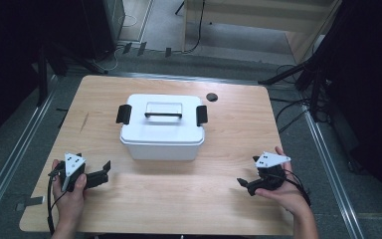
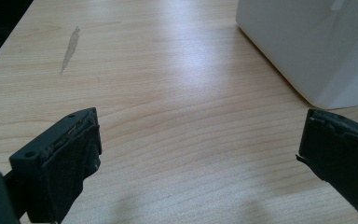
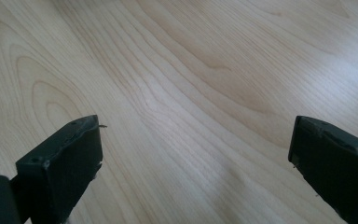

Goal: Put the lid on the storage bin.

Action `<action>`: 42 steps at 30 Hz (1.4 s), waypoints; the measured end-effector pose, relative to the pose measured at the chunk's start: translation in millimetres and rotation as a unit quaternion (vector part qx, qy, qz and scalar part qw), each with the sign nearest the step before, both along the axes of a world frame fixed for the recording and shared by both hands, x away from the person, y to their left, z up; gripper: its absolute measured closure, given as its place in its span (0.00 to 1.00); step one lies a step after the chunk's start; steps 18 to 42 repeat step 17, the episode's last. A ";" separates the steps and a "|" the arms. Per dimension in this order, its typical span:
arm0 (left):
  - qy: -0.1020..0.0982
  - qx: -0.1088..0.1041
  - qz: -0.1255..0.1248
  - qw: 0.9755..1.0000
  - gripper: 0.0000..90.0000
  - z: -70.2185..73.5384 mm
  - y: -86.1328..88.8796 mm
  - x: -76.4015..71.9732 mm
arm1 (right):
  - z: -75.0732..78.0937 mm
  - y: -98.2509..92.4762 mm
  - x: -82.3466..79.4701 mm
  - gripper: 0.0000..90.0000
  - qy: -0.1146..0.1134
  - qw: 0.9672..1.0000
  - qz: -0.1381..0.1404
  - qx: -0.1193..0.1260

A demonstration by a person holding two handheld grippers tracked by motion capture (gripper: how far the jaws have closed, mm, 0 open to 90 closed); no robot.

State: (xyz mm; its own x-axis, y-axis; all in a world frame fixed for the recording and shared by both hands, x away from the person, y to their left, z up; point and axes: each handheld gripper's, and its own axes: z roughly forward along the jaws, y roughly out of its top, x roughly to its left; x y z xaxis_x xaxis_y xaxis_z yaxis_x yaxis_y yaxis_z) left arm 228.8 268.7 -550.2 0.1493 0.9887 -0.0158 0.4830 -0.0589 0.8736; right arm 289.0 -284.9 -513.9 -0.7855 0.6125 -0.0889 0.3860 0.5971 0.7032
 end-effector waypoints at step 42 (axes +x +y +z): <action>0.004 -0.007 0.006 1.000 0.00 -0.1 1.2 0.8 | -26.9 -42.8 -10.0 0.03 -0.012 0.989 -0.068 0.132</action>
